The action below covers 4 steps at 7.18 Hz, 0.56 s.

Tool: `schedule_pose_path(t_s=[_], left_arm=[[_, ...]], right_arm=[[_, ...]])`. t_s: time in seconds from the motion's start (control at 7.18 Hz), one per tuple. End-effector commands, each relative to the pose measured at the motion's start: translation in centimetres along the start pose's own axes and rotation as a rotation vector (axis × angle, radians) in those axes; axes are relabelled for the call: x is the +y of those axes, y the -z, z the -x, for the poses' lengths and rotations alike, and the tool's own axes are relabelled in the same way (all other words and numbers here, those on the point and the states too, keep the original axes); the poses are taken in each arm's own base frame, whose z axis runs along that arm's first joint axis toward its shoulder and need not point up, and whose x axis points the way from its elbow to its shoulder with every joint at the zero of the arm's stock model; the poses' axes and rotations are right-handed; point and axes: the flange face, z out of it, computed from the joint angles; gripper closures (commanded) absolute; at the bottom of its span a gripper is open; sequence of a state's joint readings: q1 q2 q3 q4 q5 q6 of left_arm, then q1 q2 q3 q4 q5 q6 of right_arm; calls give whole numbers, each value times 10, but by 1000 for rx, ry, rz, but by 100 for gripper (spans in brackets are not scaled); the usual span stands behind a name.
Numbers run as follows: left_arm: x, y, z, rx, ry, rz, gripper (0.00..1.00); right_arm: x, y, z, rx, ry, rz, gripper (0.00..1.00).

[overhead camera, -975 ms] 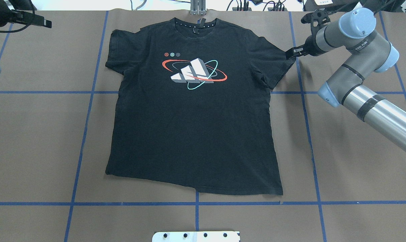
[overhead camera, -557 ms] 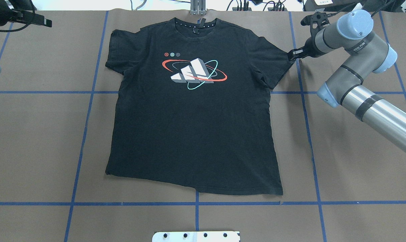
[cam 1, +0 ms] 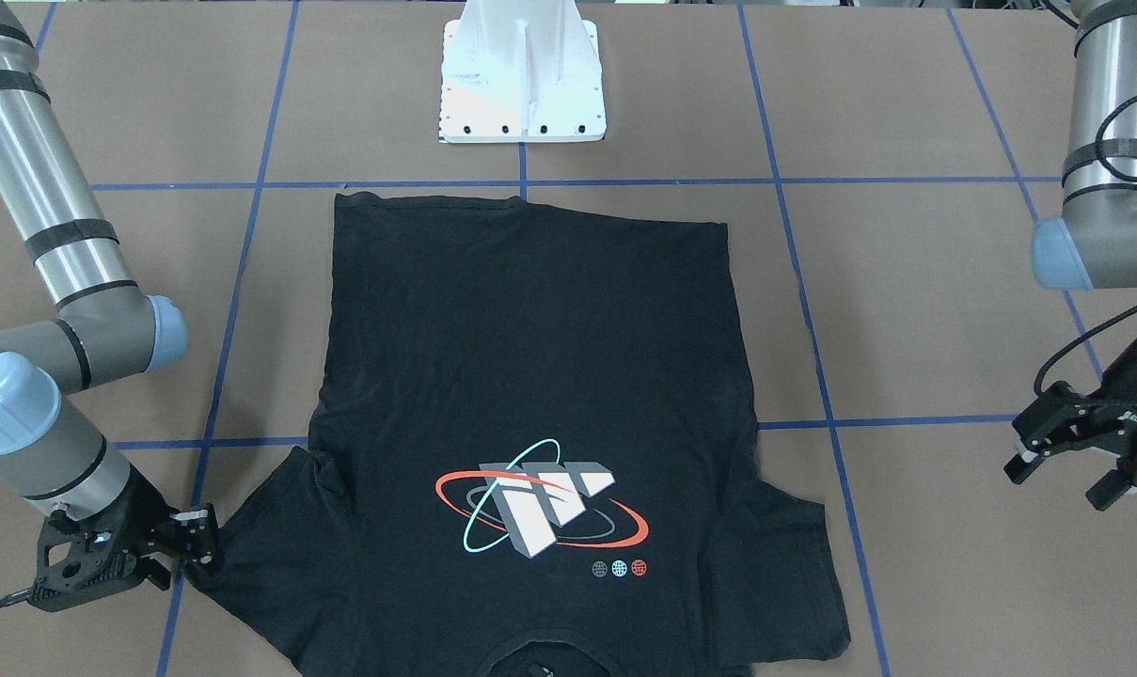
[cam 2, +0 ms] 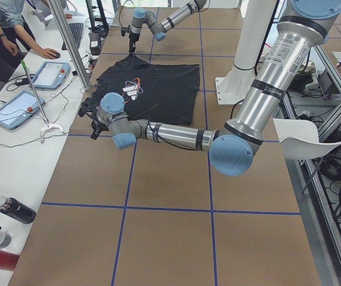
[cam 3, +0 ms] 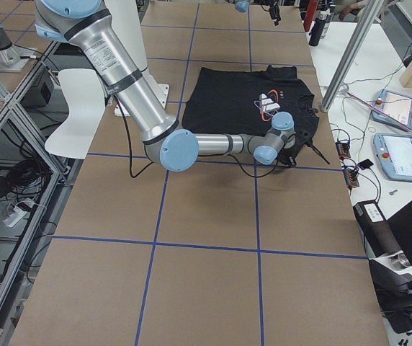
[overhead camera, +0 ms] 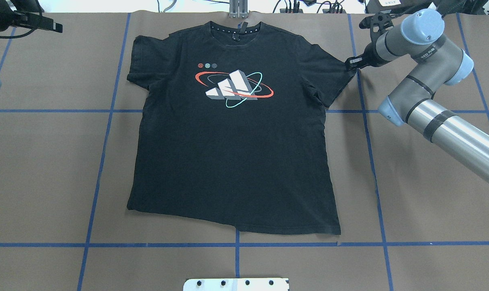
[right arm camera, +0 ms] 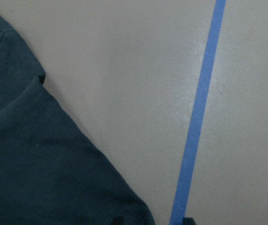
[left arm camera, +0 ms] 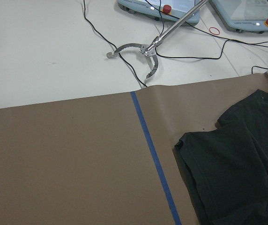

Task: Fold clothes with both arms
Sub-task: 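Move the right gripper to the sleeve nearest it and grasp it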

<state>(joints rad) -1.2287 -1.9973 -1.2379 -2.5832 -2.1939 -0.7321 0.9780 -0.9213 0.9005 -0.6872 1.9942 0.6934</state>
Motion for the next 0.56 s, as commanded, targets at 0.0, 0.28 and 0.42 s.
schedule_pose_path(t_s=[0.0,0.28,0.42], left_arm=[[0,0,-1,2,2,0,0],[-1,0,-1,3,1,-1,0],[-1,0,-1,3,2,-1,0]], right_arm=[[1,-1,1,-1,1,2,61],[1,-1,1,-2,1,3,100],[0,0,4,-8,2,3,100]])
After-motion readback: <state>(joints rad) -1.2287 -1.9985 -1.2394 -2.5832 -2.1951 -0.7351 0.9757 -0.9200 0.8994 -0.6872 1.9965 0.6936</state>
